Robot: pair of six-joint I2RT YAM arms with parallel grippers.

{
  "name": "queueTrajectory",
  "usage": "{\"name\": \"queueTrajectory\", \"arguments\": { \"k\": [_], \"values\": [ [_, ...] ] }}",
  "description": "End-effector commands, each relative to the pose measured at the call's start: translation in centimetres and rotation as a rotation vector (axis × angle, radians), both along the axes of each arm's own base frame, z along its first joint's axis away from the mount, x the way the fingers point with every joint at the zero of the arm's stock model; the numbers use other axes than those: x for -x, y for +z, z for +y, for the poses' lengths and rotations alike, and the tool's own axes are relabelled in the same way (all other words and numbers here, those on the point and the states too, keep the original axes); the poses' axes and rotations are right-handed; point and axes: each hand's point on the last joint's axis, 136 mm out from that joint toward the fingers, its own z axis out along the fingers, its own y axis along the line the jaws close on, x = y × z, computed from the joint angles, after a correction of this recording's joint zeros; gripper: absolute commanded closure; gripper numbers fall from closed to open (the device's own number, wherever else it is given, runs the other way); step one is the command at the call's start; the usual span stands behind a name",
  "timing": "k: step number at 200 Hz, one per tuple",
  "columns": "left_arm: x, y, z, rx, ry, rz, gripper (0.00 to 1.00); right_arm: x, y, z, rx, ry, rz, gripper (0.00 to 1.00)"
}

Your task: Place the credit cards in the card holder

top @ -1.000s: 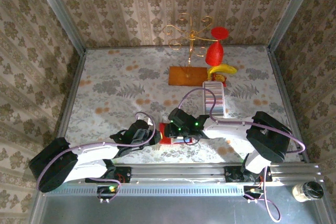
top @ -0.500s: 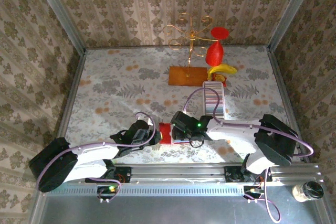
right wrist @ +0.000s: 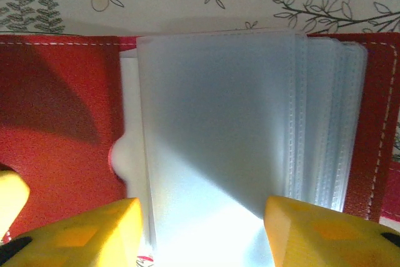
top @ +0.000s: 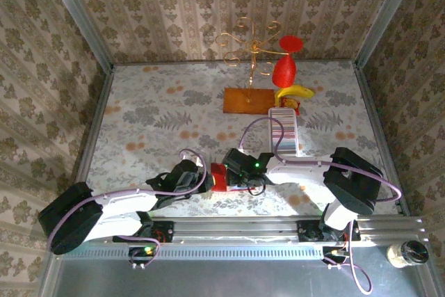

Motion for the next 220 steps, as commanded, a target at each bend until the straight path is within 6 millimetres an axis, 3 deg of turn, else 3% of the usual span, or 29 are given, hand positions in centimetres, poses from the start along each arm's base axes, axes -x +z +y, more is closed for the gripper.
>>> {"name": "queueTrajectory", "arguments": {
  "k": [1, 47, 220],
  "values": [
    [0.0, 0.1, -0.5, 0.002, -0.005, 0.004, 1.00, 0.4, -0.6, 1.2, -0.042, 0.012, 0.026, 0.44],
    [0.2, -0.2, -0.5, 0.003, 0.004, 0.012, 1.00, 0.4, 0.2, 3.3, -0.157, 0.019, 0.027, 0.44],
    [0.5, -1.0, -0.3, 0.000, 0.036, 0.019, 0.95, -0.1, 2.2, 6.9, -0.455, -0.041, 0.017, 0.46]
  ]
}}
